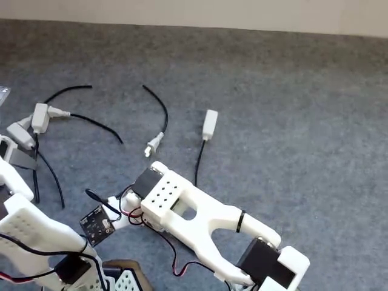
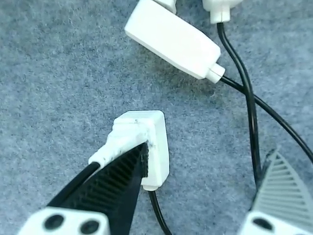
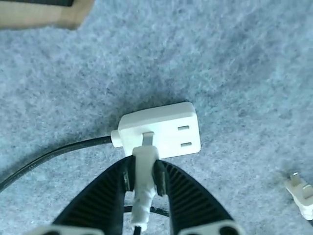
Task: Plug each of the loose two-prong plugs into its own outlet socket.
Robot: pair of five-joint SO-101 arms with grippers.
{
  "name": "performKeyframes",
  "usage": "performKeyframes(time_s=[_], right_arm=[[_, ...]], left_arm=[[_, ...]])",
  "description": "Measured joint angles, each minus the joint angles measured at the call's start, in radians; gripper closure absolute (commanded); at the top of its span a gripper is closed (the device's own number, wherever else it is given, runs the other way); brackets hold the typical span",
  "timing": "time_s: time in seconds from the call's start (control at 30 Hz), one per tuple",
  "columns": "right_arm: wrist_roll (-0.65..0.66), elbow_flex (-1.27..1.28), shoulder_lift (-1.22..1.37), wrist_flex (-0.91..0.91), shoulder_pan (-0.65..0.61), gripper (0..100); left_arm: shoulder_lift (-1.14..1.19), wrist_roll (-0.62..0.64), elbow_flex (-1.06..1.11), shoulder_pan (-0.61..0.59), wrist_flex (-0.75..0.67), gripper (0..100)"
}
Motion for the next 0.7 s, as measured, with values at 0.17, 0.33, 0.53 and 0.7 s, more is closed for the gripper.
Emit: performKeyframes(time_s=[0.17,0.33,0.53,0.7], right_arm=[[0.000,0.000,0.014,-0.002,0.000,99.3],[-0.003,-0.034,0.066,-0.002,-0.009,99.3],[0.012,-0.123,0.150,0.068,-0.006,99.3],[0.012,-0.169,0.181,0.114,-0.006,99.1]], left_arm=[[0.000,0.000,0.000,0.000,0.000,64],[0.000,0.000,0.000,0.000,0.000,64],[0.000,0.000,0.000,-0.003,0.000,64],[0.000,0.000,0.000,-0.003,0.000,64]])
